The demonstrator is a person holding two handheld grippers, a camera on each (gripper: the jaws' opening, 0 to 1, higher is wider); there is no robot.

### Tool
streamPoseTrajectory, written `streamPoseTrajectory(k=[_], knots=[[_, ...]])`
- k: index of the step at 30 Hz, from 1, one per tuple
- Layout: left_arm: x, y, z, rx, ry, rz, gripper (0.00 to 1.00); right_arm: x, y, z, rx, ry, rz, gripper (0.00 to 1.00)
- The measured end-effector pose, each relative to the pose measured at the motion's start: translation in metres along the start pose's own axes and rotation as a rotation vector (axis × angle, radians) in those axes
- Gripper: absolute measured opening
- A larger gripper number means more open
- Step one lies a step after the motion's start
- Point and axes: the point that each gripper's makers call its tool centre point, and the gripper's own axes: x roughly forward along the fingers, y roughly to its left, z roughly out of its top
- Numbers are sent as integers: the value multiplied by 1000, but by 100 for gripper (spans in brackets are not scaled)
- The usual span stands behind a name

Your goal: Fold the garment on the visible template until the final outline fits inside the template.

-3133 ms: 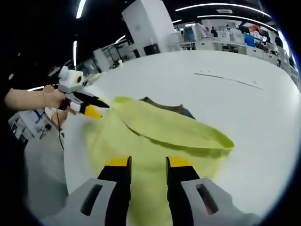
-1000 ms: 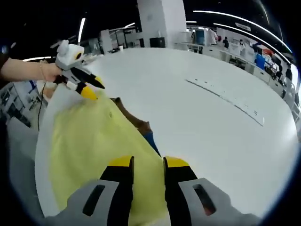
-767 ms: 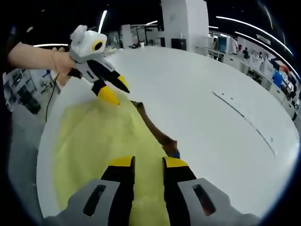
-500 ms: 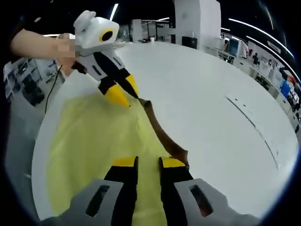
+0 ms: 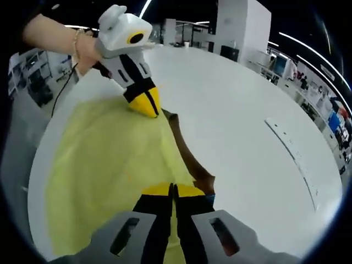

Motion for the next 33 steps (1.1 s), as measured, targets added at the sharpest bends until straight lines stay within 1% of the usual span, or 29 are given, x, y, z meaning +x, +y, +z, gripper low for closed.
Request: streamPoseTrajectory(k=[4, 8, 11, 16, 18, 20, 26, 28, 29, 30, 31, 33], knots=[[0, 3, 1, 16, -1, 10, 0, -3, -6, 2, 5, -9, -16, 2], [-4, 17, 3, -11, -12, 65, 0, -6, -14, 0, 5, -4, -40, 2], [-4, 20, 2, -25, -8, 60, 0, -5, -13, -2, 11, -3, -36, 2], [-3, 14, -2, -13, 7, 46, 0, -1, -13, -2, 8, 8, -42, 2], [-3, 13, -4, -6, 13, 48, 0, -1, -15, -2, 4, 8, -51, 2], [-3, 14, -4, -18, 7, 51, 0, -1, -19, -3, 0, 17, -71, 4], [-2, 19, -4, -7, 19, 68, 0, -2, -23, -3, 8, 24, -83, 7], [-4, 21, -4, -9, 22, 78, 0, -4, -25, -3, 25, 23, -99, 8], [-5, 22, -4, -11, 21, 83, 0, -4, -26, -3, 28, 25, -107, 7], [-7, 23, -3, -15, 17, 90, 0, -10, -32, -5, 32, 30, -137, 5], [-9, 24, -3, -22, 12, 93, 0, -11, -33, -5, 40, 24, -141, 5], [-15, 25, -3, -53, -5, 103, 0, -19, -36, -4, 95, -11, -160, 6]])
